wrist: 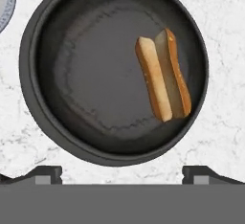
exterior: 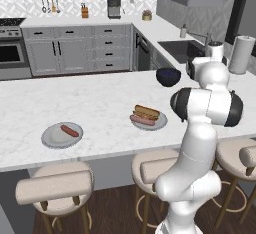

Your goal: Place one bun and one sausage from the bowl on each plate.

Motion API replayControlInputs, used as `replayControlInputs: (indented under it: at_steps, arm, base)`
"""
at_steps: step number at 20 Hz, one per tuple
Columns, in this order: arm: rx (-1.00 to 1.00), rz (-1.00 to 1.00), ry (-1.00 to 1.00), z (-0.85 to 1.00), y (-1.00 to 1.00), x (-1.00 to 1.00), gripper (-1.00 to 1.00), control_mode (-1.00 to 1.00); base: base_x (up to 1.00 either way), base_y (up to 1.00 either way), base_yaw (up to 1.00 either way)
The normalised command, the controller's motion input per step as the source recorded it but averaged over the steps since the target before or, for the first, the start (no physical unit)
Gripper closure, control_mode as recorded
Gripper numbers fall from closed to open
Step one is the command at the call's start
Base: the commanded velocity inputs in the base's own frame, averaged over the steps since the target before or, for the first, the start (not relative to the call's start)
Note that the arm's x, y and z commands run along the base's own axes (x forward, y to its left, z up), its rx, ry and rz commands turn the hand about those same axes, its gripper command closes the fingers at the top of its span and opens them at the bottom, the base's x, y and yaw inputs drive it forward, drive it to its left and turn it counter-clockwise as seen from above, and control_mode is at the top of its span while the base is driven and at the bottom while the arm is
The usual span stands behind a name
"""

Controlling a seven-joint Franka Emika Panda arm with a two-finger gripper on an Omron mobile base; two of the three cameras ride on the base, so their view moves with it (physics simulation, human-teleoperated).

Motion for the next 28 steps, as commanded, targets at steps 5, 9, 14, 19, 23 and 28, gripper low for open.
replayControlInputs:
  at_steps: [5,9,14,19,23,28]
  arm:
    - [0.03,0.0,-0.04,-0.37,-0.14,0.28,-1.0,-1.0]
    - [0.0,0.0,-0.04,0.0,-0.29,0.42,-1.0,-1.0]
    - [0.0,0.0,-0.03,-0.06,-0.25,0.38,-1.0,-1.0]
    - [0.0,0.0,0.0,-0.19,-0.12,0.32,-1.0,-1.0]
    - [0.0,0.0,0.0,-0.11,-0.16,0.18,-1.0,-1.0]
    - [0.0,0.0,0.02,-0.31,-0.17,0.0,-1.0,-1.0]
  base:
    - [0.0,0.0,0.0]
    - [0.0,0.0,0.0]
    - [0.0,0.0,0.0]
    - [0.0,0.0,0.0]
    - [0.0,0.0,0.0]
    - [0.0,0.0,0.0]
